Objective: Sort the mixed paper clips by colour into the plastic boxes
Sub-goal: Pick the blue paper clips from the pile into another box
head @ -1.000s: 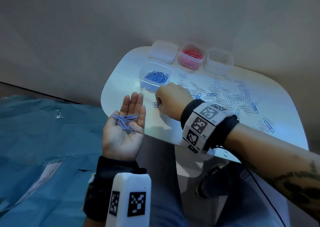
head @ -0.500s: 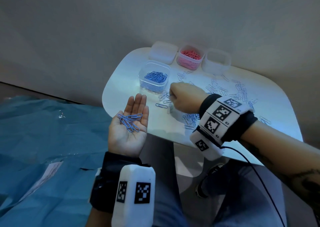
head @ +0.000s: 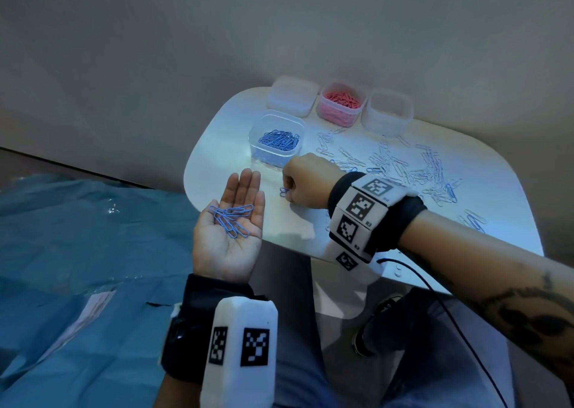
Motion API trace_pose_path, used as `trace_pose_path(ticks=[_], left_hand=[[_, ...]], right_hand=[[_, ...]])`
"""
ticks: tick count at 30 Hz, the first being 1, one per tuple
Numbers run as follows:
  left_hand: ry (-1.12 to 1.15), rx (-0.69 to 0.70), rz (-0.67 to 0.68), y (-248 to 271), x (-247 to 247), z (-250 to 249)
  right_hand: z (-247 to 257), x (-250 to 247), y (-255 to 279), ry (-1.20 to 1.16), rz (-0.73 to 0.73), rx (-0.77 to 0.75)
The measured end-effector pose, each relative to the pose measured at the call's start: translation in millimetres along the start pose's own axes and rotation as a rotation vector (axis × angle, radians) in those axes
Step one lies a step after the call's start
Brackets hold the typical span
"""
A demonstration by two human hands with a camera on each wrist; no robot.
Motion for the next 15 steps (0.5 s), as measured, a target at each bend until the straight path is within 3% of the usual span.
trace_pose_path(ticks=[5,10,12,13,14,15], left_hand=[[-0.013,-0.023,-0.034,-2.9,-6.6,8.1],[-0.037,-0.129,-0.112,-4.4,-6.1,29.7],[-0.002,-0.194,-0.039,-5.4,-1.7,46.8],[0.028,-0.246,0.07,-3.9,6.2,57.4],[-0.012,-0.256,0.171,0.6,14.8,62.7],[-0.102,-0.222,0.185,3.7,14.1,57.6]], right_hand=[[-6.6,4.2,6.4,0.093,0.074,0.002],[-11.8,-27.7,54.9,-0.353,0.008,-0.117],[6.4,-23.3,70.4,-0.441,0.003,-0.204],[14.4,-16.4,75.0,-0.463,0.011,-0.232],[19.4,-9.1,78.5,-0.467,0.016,-0.247],[22.1,-4.3,82.9,-0.45,0.011,-0.257]])
Point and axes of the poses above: each hand's wrist, its own y-axis away from the middle knuckle, its own x-axis out of the palm, z = x × y, the point moved 8 cm from there along -y, towards the middle knuckle, and after that the axes turned 14 degrees about z, right-handed, at the moved point
